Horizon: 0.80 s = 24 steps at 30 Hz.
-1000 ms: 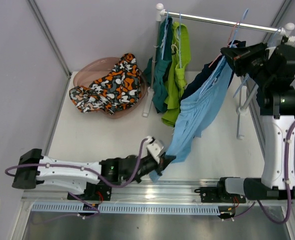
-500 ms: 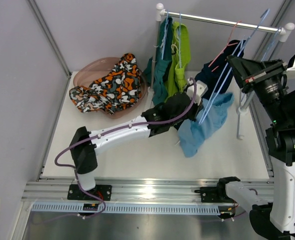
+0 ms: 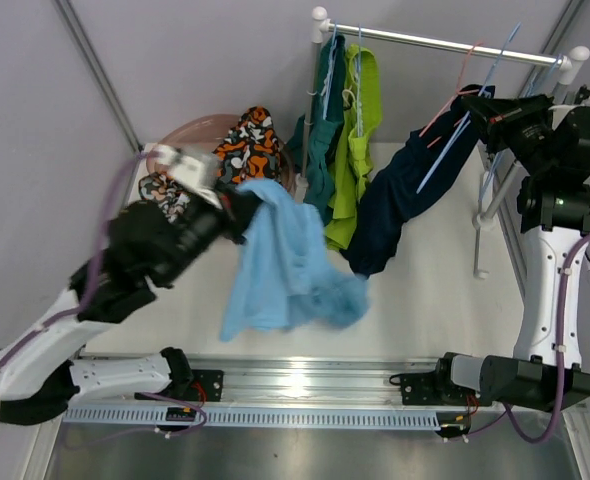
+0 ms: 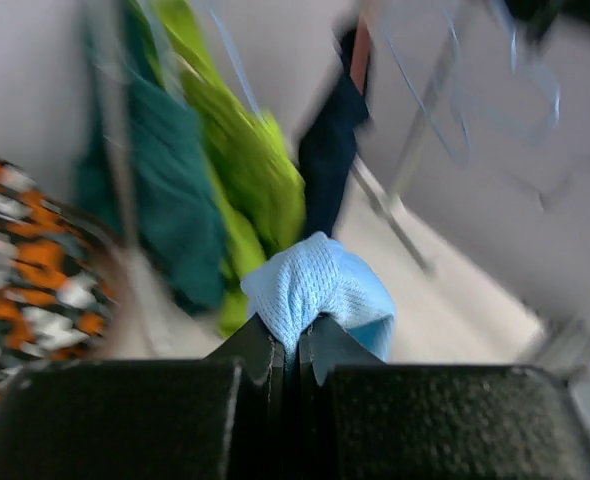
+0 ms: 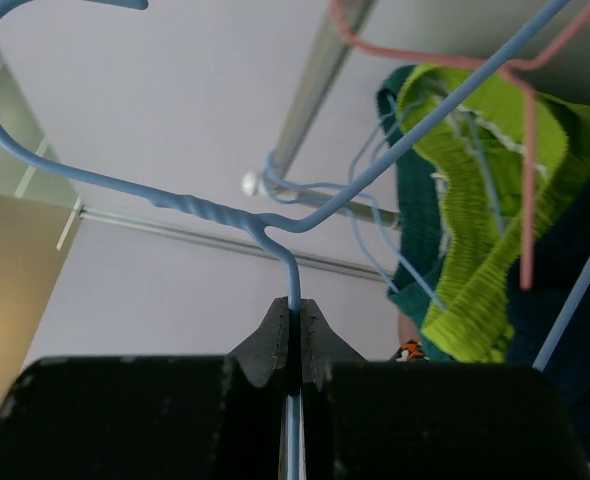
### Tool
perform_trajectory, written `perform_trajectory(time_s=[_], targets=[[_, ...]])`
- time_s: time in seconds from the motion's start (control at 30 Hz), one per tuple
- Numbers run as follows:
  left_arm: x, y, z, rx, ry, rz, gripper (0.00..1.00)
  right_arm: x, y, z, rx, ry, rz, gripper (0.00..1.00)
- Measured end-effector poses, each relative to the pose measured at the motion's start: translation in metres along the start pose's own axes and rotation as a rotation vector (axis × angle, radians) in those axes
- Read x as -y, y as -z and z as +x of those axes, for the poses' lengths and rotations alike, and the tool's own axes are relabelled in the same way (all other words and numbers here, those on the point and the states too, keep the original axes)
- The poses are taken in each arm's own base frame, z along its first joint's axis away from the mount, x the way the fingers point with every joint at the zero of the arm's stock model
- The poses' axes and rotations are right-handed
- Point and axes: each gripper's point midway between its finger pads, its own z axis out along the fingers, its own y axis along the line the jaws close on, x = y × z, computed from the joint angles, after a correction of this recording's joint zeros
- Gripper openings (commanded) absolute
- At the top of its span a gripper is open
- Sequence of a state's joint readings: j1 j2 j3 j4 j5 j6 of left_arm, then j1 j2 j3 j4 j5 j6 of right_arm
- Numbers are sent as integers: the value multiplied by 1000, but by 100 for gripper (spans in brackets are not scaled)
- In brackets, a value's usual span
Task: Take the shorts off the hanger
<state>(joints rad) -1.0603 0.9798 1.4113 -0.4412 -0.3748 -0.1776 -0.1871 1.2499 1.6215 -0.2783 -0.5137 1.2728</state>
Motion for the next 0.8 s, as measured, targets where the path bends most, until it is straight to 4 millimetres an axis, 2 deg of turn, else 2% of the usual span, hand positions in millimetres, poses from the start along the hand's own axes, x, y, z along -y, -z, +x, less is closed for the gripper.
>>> perform_trajectory(time_s=[0.07,0.1,0.13,0.2,0.3,0.43,0.57,0.6,0.7,0.8], targets=[[-28,16,-43,97,3,-84,0,16,-4,-3,-3,-23,31,0],[-39,19,-54,121,0,-120,0,19,-4,-4,-3,-28,35,0],[-54,20,-61,133,-13,-169,0,20,-3,-5,-4,-27,33,0],[-81,13,-63,113,-38,-252,0,17,-2,-9,1,-15,16,0],[-117,-13,-57,36,-63,-343,0,13,0,-18,19,5,-8,0],[-174,-70,-64,-34,-60,-421,0,13,1,-29,36,20,-20,0],[-228,-110,-72,-73,-33,-466,0,27,-8,-40,38,17,-8,0],[-240,-115,-74,-78,-28,-477,0,32,-10,-42,38,13,-1,0],[-276,-132,-97,-16,-21,-496,0,53,-19,-48,33,-11,33,0],[-304,-136,-99,11,11,-510,0,73,-27,-54,29,-32,63,0]])
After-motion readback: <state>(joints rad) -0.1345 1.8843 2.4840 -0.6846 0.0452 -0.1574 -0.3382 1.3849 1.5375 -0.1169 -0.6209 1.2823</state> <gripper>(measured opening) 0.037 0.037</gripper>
